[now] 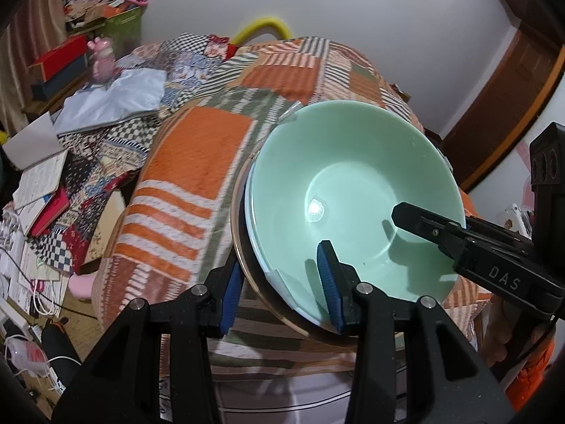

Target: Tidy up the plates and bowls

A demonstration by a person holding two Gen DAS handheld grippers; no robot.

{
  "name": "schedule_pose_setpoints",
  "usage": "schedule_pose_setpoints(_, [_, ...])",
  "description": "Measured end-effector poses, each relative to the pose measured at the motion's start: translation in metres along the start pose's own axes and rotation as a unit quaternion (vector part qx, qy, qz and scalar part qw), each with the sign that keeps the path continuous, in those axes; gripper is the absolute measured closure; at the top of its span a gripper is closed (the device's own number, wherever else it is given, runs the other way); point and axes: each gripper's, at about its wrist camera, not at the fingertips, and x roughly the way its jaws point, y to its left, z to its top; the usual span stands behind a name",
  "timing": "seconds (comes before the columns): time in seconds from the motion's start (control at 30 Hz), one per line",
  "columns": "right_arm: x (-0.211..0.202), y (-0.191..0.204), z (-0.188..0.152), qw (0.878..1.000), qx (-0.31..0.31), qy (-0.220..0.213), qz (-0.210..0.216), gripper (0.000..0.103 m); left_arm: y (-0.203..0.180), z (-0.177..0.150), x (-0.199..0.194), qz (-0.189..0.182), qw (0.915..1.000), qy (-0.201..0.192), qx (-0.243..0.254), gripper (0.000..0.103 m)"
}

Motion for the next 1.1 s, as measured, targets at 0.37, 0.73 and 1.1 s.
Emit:
schedule_pose_setpoints(0.37, [-0.026, -0.029, -0.015, 0.999, 0.026, -0.015, -0.02, 0.072, -0.045, -0.004, 0.008, -0.019, 0.9993, 0.01, 0.032, 0.062])
schedule_pose_setpoints(0.73, [-0.021, -0.055, -0.029, 0.998, 0.058, 0.002, -0.028, 0.072, -0.067, -0.007, 0.033, -0.027, 0.9978, 0.035, 0.049, 0.062])
schedule_pose_setpoints(1.1, [-0.008, -0.066, -0.04, 0.996, 0.079, 0.022, -0.021, 0.07, -0.061, -0.008, 0.058, -0.044, 0.9965, 0.062, 0.035, 0.062])
